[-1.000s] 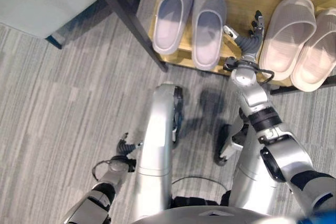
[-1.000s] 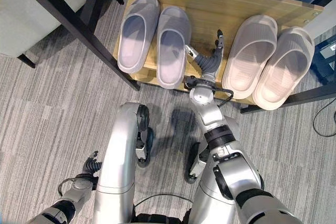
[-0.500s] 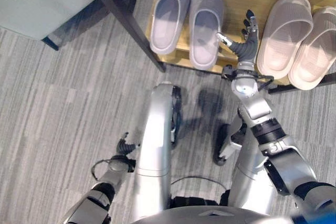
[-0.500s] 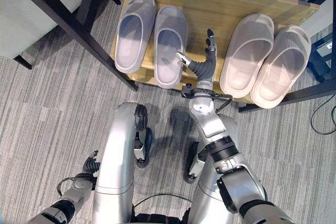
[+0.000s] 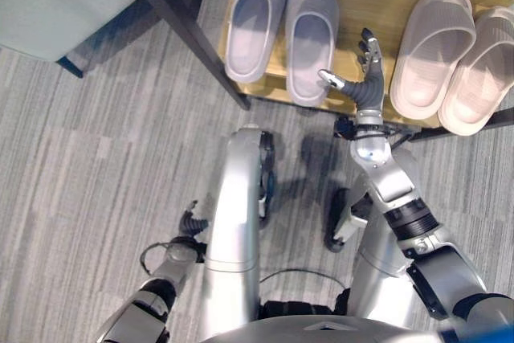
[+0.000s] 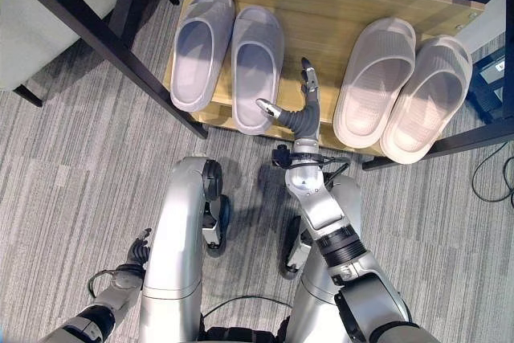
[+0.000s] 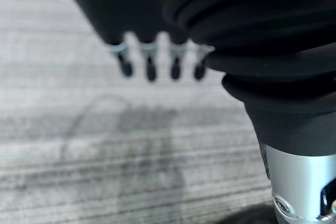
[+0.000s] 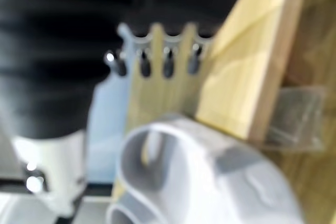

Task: Arrange the slippers neatly on the shoe rack.

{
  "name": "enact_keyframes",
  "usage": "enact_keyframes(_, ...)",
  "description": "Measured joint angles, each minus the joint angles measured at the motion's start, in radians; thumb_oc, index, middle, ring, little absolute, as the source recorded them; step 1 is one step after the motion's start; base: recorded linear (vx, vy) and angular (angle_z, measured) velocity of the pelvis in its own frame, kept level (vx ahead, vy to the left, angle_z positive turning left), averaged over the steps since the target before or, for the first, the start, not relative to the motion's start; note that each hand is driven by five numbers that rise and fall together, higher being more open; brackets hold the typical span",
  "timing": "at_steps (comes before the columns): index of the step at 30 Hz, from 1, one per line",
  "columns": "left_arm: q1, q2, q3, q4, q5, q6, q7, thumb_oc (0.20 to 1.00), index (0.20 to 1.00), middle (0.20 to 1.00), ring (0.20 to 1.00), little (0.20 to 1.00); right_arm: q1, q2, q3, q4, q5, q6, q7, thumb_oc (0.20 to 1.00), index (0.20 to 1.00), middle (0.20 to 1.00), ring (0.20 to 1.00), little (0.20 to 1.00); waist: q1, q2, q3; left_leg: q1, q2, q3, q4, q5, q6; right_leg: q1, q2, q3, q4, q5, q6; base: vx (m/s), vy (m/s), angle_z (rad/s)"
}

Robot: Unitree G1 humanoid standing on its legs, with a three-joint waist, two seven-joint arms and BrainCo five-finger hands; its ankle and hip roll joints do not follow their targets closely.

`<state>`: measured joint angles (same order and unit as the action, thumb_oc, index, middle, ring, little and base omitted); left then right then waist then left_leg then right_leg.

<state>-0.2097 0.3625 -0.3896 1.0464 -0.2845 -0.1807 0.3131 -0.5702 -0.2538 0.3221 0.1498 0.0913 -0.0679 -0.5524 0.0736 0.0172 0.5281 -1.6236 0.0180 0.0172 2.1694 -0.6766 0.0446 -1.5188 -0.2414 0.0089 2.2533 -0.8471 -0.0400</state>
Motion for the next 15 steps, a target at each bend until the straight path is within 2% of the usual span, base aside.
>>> enact_keyframes(11,0.001,0.0,-0.001,-0.002,0.003,0.0,0.004,1.0,1.0,1.0,1.0,1.0,0.016,0.001,0.043,0.004,-0.022,0.002,0.039,1.0,1.0,1.0,1.0,1.0,0.003,0.0,0.0,0.0,0.0,0.001,0.0,0.0,0.0,0.0,-0.001,0.001,0.002,0.0,0.0,0.0,0.0,0.0)
enact_keyframes(15,0.002,0.0,-0.002,0.001,0.025,-0.001,0.011,1.0,1.0,1.0,1.0,1.0,-0.036,0.017,0.048,0.092,-0.047,0.006,0.031,1.0,1.0,1.0,1.0,1.0,0.005,0.001,0.0,0.002,0.0,0.001,0.0,0.0,0.0,0.002,-0.002,0.001,0.003,0.0,0.0,0.0,0.0,0.0)
